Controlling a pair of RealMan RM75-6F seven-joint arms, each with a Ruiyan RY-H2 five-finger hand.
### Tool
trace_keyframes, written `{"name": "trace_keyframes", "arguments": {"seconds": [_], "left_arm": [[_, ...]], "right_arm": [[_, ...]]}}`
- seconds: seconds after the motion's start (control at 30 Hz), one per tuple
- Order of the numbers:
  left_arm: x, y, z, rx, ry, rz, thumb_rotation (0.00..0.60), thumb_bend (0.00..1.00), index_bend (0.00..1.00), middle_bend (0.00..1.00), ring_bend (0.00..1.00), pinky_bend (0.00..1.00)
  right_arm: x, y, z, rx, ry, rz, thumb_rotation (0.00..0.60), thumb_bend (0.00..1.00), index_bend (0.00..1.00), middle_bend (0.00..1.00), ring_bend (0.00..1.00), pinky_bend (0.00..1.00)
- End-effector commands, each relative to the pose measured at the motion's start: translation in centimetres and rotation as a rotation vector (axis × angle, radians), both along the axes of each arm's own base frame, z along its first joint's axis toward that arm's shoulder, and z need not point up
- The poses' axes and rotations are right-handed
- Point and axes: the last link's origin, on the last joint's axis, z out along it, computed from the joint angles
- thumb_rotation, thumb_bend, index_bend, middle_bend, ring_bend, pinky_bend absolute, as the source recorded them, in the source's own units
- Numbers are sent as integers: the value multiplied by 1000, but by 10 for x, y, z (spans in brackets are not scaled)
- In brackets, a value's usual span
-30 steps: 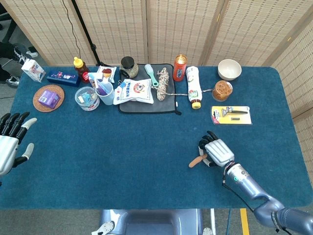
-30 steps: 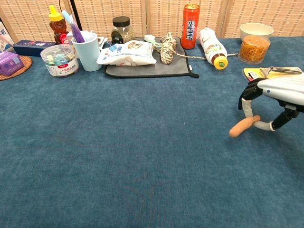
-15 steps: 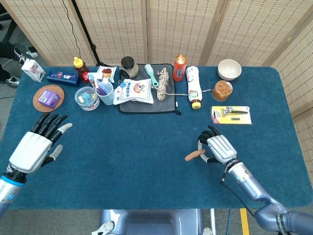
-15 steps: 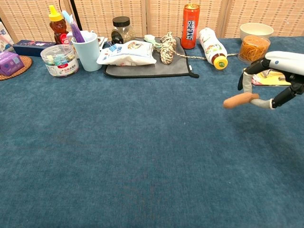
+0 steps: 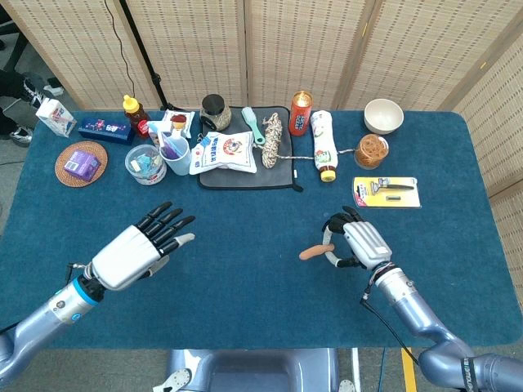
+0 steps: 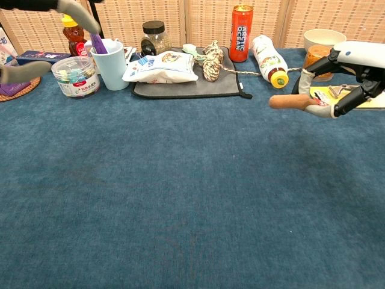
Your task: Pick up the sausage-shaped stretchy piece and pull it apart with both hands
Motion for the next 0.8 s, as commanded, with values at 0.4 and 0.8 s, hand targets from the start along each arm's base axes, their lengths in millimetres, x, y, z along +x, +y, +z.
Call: {"name": "trace_keyframes", "arguments": {"seconds": [0.4, 0.8], "left_arm": [[39, 14, -53, -89, -28, -129, 600, 418, 264, 76, 1, 0], [64, 17, -88, -108, -64, -136, 600, 419, 284, 76, 8, 0]], "right_arm": [[20, 1, -4, 54, -114, -46, 600, 494, 743, 318, 200, 0], [28, 4, -11, 96, -155, -43, 600, 495, 741, 315, 200, 0]]}}
